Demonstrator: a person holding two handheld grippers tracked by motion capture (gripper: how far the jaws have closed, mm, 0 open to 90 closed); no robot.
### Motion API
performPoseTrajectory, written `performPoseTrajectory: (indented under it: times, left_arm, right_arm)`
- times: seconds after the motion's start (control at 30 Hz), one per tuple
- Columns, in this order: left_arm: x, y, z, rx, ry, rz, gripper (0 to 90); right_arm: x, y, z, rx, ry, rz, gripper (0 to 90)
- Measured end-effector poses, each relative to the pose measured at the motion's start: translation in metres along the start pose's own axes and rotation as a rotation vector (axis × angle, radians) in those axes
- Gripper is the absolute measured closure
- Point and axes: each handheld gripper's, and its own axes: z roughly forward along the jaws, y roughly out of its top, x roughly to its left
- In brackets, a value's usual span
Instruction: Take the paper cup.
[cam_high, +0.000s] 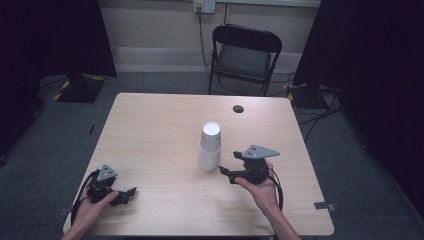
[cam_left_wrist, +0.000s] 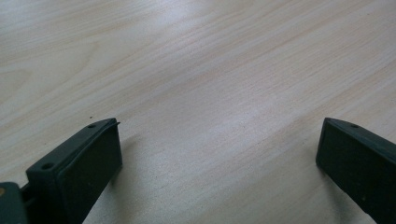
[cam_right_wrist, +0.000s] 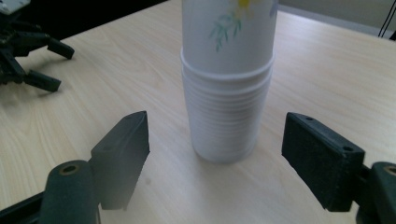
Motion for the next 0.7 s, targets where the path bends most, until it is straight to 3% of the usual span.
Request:
performPoseTrajectory:
  times: [0.27,0.3,0.5,0.53,0.7]
  left_arm:
    - [0.000,0.000,0.000,0.000,0.000,0.002,0.0]
    - [0.000,0.000,0.000,0.000,0.000,0.001,0.0]
    - [0.000,0.000,0.000,0.000,0.000,0.002,0.0]
    - [0.000,0.000,0.000,0.000,0.000,0.002,0.0]
    - [0.000,0.000,0.000,0.000,0.000,0.001,0.0]
  right_arm:
    - [-0.002,0.024,0.007,-0.042,0.022,-0.017,22.3]
    - [-0.002,0.028,0.009,-0.052,0.019,-0.002,20.6]
    - [-0.005,0.041,0.021,-0.070,0.001,-0.011,15.8]
    - [-0.007,0.046,0.025,-0.066,-0.014,-0.031,14.4]
    - [-0.012,0.058,0.028,-0.101,-0.010,-0.029,14.3]
